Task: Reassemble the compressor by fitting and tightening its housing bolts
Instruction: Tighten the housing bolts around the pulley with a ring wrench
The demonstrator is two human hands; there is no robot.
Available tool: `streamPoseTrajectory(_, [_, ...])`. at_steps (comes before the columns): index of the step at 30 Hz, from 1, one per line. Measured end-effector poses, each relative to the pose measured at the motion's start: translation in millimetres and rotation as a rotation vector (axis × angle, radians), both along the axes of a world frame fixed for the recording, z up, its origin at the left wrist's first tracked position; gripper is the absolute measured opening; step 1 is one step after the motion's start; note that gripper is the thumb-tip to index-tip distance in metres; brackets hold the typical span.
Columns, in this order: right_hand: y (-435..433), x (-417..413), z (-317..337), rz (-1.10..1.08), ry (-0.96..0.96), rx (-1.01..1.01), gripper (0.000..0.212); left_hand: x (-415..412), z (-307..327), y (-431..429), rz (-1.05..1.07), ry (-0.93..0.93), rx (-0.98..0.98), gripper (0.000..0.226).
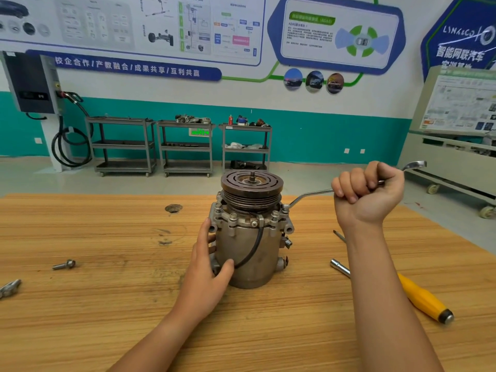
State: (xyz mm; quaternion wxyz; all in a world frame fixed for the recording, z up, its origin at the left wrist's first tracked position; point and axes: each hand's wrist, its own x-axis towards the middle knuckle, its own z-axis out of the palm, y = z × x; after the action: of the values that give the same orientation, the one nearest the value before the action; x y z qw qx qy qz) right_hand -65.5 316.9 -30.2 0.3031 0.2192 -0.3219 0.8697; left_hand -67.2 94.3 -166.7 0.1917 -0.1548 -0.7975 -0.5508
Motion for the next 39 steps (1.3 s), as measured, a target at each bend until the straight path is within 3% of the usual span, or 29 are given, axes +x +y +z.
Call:
streamPoseTrajectory(5, [10, 3, -12, -0.01, -0.036, 0.06, 0.042, 0, 0, -1, 0.008, 0.009, -0.011, 0.093])
streamPoseTrajectory(10, [13, 3, -35, -0.283, -0.24, 0.115, 0.029, 0, -1, 0, 0.012, 0.012, -0.019, 0.092])
streamPoseTrajectory(13, [9, 4, -34, -0.318, -0.273, -0.066, 0.028, -1, 0, -1, 0.011, 0.011, -0.019, 0.091])
streamPoseTrajectory(18, [27, 11, 1, -0.353, -0.169, -0.428, 0.036, -1, -1, 0, -0.004, -0.005, -0.005, 0.091])
streamPoseTrajectory(26, [11, -19, 10, -0.258, -0.37, -0.586, 0.04, 0, 0, 0, 0.014, 0.01, -0.015, 0.093])
streamPoseTrajectory(33, [7, -38, -5, -0.228, -0.455, -0.579, 0.037, -2, -3, -1, 0.019, 0.012, -0.011, 0.094])
streamPoseTrajectory(39, [9, -64, 11, -0.225, -0.645, -0.366, 0.035, -3, -4, -2, 0.008, 0.006, -0.014, 0.093])
